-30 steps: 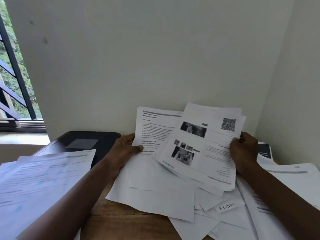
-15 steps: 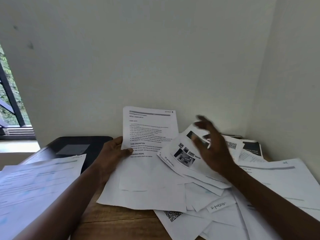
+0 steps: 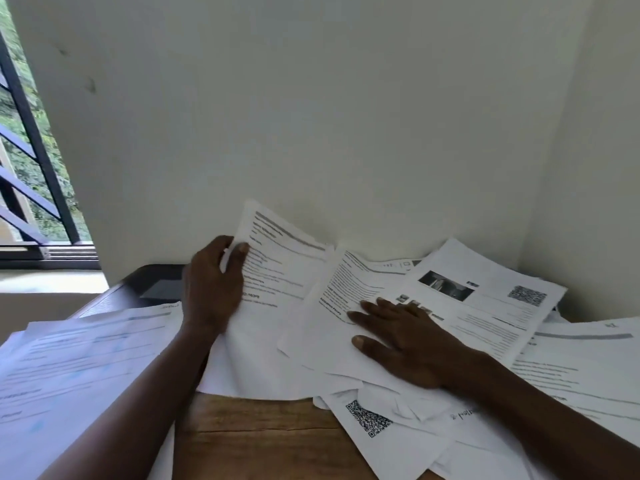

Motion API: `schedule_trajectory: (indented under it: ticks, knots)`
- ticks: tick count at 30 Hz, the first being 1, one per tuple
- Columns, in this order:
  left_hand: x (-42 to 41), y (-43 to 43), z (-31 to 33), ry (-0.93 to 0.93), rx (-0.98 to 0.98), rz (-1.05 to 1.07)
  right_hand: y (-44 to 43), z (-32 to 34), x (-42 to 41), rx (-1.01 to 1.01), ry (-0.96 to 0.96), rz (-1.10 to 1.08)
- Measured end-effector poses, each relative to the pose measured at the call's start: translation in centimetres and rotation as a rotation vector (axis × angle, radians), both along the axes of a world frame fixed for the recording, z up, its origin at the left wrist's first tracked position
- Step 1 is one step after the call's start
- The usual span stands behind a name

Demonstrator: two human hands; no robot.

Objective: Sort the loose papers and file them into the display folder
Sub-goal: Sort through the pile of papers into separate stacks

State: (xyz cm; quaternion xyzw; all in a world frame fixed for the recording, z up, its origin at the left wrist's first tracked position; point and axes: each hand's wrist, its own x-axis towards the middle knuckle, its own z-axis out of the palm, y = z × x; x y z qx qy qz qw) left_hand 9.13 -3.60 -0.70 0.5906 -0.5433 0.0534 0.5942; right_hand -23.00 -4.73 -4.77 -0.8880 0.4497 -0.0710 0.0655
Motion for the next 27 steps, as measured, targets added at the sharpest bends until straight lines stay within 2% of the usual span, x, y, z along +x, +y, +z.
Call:
schedule_trajectory:
  ticks: [3, 14, 20, 24, 27]
  knots:
    - [1.0, 0.2, 0.6, 0.097, -0.077, -0.054, -0.2, -0.3, 0.0, -0.014, 0.016, -0.009]
    - [1.3, 0.5, 0.4, 0.211, -0.084, -0.095, -0.2, -0.2, 0.1, 0.005, -0.012, -0.018]
    - [1.1, 0.9, 1.2, 0.169, -0.064, -0.003, -0.1, -0.2, 0.1, -0.002, 0.019, -0.082]
    - [0.6, 1.7, 4.1, 0.102, -0.020, 0.152, 0.2, 0.5, 0.5, -0.036, 0.072, -0.135]
    - [-0.4, 3.1, 6.2, 0.080, -0.027, 0.184, 0.6, 0.9, 0.8, -0.064, 0.082, -0.147]
